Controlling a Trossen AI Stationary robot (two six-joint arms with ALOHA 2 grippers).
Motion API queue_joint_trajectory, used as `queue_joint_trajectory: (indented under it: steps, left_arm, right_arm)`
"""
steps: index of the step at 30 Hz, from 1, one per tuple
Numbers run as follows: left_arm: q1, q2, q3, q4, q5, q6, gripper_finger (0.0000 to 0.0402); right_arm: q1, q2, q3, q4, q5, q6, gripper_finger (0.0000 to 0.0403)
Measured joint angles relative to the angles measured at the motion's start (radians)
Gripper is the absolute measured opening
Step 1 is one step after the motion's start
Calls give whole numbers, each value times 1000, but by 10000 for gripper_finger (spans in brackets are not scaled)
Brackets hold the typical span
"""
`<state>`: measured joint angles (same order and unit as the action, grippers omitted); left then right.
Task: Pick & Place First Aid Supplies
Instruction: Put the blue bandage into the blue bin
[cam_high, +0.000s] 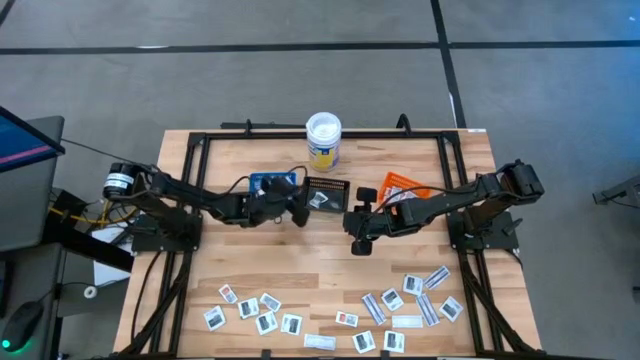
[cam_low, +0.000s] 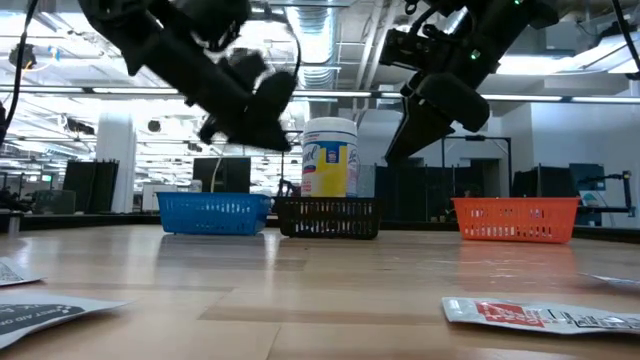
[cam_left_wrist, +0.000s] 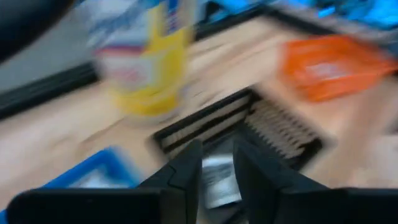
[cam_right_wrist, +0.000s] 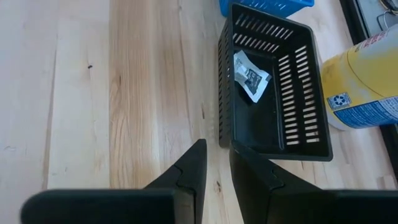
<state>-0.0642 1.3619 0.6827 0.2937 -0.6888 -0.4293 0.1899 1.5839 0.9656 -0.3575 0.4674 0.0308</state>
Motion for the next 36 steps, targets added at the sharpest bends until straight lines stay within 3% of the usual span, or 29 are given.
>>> queue_joint_trajectory:
  steps: [5, 9, 17, 23, 29, 36]
  left_arm:
    - [-47, 0, 0, 95, 106, 112, 86]
    - [-64, 0, 0, 89, 161, 115, 86]
    - [-65, 0, 0, 89, 167, 115, 86]
    - [-66, 0, 0, 89, 167, 115, 86]
    - [-66, 0, 0, 89, 167, 115, 85]
    - [-66, 0, 0, 89, 167, 115, 85]
  right_arm:
    - [34, 0, 0, -1, -10, -32, 64]
    - [114, -28, 0, -11, -94, -90, 63]
    - [303, -181, 0, -244, -135, -87, 63]
    - [370, -337, -7, -421, -216, 142, 63]
    - [401, -536, -159, -370, -234, 237, 63]
    - [399, -682, -359, -399, -432, 676, 63]
